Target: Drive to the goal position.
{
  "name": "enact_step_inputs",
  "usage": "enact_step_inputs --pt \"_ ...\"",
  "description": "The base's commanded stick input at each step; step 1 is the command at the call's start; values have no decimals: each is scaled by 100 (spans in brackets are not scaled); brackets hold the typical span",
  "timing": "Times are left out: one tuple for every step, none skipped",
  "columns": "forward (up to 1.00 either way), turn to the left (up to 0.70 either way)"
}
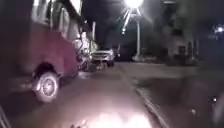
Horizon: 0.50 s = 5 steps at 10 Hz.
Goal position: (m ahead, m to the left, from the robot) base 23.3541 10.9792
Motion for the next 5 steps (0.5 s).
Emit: enact_step_inputs --pt "100 -27" --pt "100 -27" --pt "100 -27" --pt "100 -27" --pt "100 -27"
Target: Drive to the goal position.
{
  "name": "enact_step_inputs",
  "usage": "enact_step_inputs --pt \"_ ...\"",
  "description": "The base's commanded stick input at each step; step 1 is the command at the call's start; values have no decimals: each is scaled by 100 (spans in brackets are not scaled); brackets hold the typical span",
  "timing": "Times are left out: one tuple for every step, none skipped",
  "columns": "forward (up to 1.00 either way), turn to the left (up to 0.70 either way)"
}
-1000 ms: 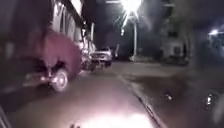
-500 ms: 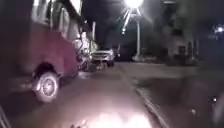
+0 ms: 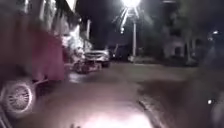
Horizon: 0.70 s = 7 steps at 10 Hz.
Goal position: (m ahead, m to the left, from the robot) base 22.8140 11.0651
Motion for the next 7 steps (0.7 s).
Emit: enact_step_inputs --pt "100 -27" --pt "100 -25" --pt "100 -9" --pt "100 0" --pt "100 0" --pt "100 0" --pt "100 0"
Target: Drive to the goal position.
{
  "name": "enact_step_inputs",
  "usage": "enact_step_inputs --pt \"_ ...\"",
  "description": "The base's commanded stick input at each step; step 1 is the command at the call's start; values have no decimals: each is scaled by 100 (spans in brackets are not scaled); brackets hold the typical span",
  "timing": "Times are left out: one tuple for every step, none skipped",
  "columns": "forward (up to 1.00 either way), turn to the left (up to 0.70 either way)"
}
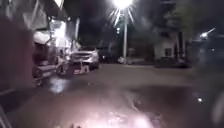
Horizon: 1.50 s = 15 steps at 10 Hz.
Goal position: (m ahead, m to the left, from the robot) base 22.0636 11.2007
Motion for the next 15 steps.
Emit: enact_step_inputs --pt "100 0" --pt "100 -15" --pt "100 -27" --pt "100 -27" --pt "100 -27" --pt "100 -27" --pt "100 -27" --pt "100 0" --pt "100 0" --pt "100 0" --pt "100 0" --pt "100 0" --pt "100 0" --pt "100 0" --pt "100 0"
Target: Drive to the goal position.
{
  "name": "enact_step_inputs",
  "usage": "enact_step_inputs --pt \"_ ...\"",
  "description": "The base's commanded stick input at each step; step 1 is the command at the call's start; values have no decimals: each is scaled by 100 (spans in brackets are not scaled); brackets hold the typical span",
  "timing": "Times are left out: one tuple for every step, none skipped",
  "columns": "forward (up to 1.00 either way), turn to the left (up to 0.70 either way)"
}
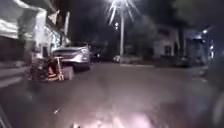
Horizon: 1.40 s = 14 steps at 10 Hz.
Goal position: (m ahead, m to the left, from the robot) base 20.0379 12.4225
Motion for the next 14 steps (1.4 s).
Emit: enact_step_inputs --pt "100 0" --pt "100 0" --pt "100 0" --pt "100 0" --pt "100 0" --pt "100 0" --pt "100 0" --pt "100 0" --pt "100 0" --pt "100 0" --pt "100 0" --pt "100 0" --pt "100 0" --pt "100 0"
